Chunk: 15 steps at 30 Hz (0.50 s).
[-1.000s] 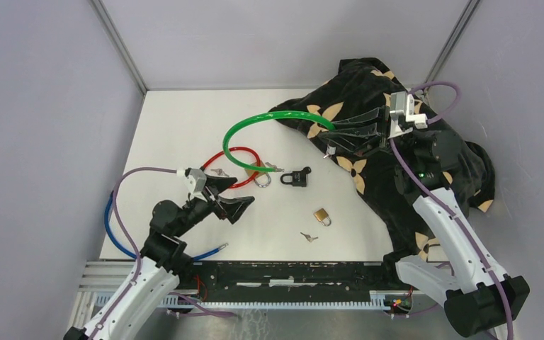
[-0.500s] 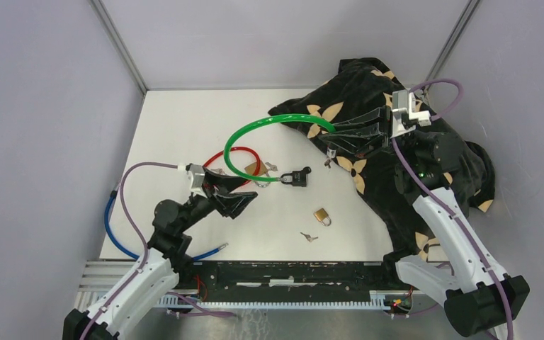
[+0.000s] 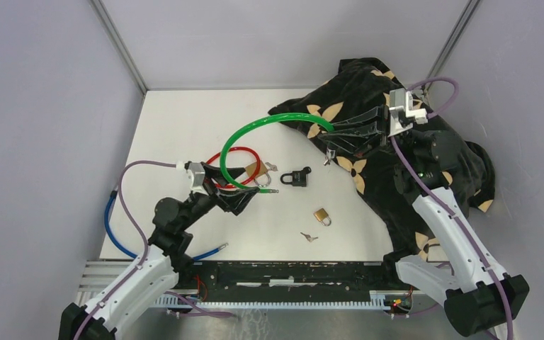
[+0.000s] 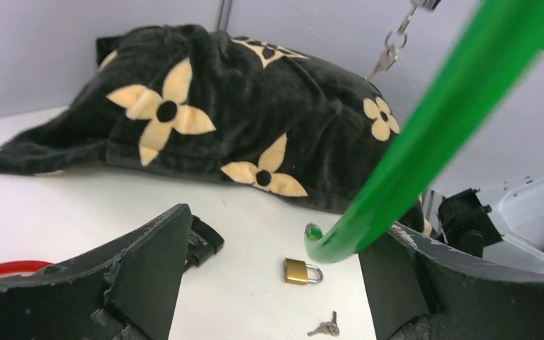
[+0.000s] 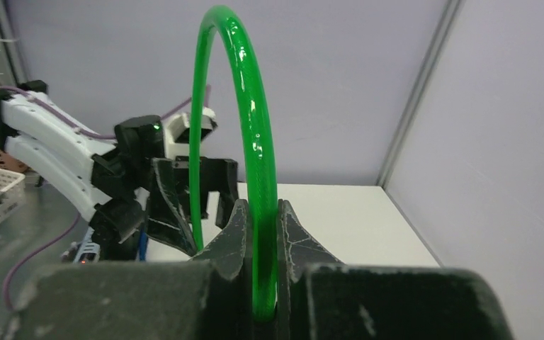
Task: Lock with the key
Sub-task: Pick up the lock from the center of the board.
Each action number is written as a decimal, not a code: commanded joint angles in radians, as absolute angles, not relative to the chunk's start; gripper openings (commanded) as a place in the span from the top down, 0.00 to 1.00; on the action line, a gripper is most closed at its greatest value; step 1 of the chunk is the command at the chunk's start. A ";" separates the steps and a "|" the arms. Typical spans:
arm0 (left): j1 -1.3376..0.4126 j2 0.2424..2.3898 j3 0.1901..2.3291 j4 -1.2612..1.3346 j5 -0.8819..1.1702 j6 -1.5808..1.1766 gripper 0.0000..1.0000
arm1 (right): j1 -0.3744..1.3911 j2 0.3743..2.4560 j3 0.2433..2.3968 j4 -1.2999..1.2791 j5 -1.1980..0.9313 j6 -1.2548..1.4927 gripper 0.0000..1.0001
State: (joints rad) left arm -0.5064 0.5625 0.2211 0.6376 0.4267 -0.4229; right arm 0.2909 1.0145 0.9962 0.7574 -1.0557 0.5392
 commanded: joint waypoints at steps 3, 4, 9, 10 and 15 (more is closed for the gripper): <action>-0.510 0.472 0.318 0.437 0.294 -0.267 0.05 | 0.290 0.969 1.053 0.274 -0.737 0.190 1.00; -0.509 0.446 0.338 0.354 0.272 -0.239 0.03 | 0.289 0.971 1.069 0.183 -0.647 0.139 1.00; -0.509 0.363 0.453 -0.004 0.205 -0.178 0.01 | 0.305 0.960 1.029 0.111 -0.483 0.103 1.00; -0.510 0.349 0.474 -0.054 0.199 -0.177 0.02 | 0.324 0.959 1.021 0.098 -0.437 0.093 1.00; -0.510 0.376 0.615 -0.109 0.258 -0.230 0.13 | 0.537 0.940 0.975 0.070 -0.081 0.018 1.00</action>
State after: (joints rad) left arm -0.5064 0.3443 0.4931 0.0029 0.2359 -0.2367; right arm 0.3916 0.9844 0.9947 0.0628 -0.4084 0.0971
